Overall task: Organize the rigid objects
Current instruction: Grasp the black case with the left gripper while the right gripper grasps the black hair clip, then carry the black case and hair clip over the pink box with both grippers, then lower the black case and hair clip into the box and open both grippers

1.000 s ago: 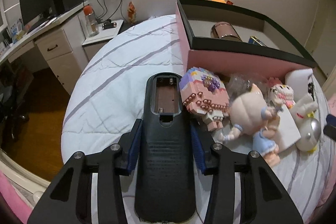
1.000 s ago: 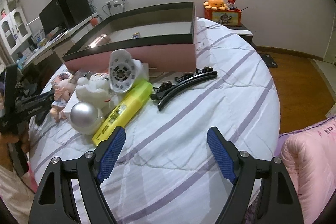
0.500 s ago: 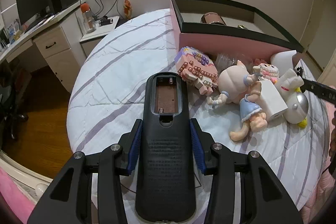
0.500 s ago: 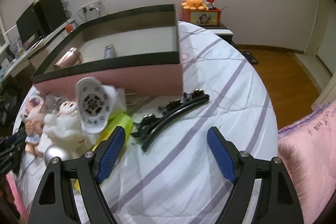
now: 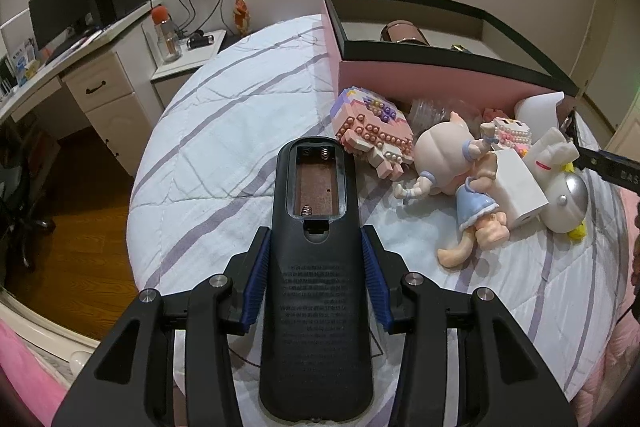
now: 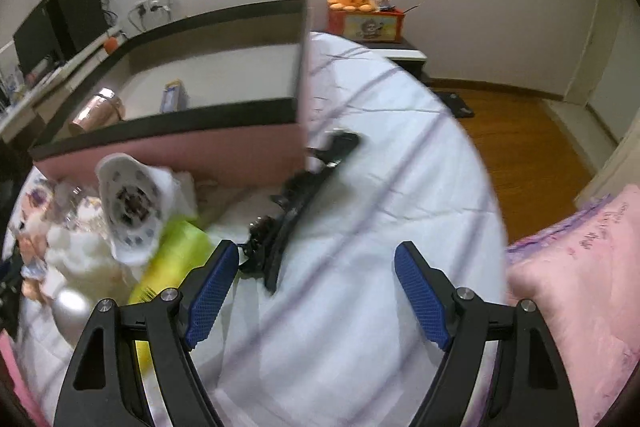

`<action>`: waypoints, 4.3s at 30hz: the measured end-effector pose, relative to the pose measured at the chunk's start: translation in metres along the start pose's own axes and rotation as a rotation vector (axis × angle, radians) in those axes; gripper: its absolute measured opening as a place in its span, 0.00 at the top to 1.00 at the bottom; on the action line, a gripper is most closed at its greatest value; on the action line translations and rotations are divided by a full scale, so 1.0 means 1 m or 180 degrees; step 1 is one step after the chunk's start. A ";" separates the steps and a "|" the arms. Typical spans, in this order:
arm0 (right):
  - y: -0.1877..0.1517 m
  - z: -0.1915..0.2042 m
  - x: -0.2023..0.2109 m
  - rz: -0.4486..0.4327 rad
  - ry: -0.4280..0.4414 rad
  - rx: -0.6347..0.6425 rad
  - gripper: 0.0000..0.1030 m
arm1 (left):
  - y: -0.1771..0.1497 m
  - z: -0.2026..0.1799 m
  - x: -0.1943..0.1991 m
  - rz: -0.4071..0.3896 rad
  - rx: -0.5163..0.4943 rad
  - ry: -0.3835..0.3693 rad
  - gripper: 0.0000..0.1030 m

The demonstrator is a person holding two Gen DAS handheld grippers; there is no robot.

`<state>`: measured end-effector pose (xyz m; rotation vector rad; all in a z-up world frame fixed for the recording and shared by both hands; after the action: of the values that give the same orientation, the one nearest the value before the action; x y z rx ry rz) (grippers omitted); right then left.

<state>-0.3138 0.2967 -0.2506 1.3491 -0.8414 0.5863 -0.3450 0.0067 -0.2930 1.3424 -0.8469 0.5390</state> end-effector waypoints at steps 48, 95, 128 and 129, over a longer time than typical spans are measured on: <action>0.003 0.014 0.021 -0.0235 0.0841 0.0072 0.81 | -0.006 0.008 0.017 -0.0122 0.0338 -0.0175 0.57; 0.061 0.101 0.057 -0.0538 0.1452 0.0609 0.81 | 0.097 -0.079 0.049 -0.0590 -0.0043 -0.0730 0.57; 0.128 0.097 -0.078 0.0256 0.0882 0.0852 0.81 | 0.183 -0.131 -0.106 0.0257 -0.0284 -0.0948 0.57; 0.126 0.096 -0.082 0.0299 0.0868 0.0857 0.81 | 0.183 -0.131 -0.108 0.0279 -0.0313 -0.0905 0.57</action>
<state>-0.4788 0.2295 -0.2398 1.4356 -0.6203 0.9607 -0.5215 0.1802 -0.2663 1.3136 -1.1546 0.3729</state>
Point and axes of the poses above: each gripper's, at about its wrist camera, not at the fingertips, and x roughly against the way its jaws point, z to its left, y to its top, the point moved 9 cm from there along -x, roughly the way its jaws point
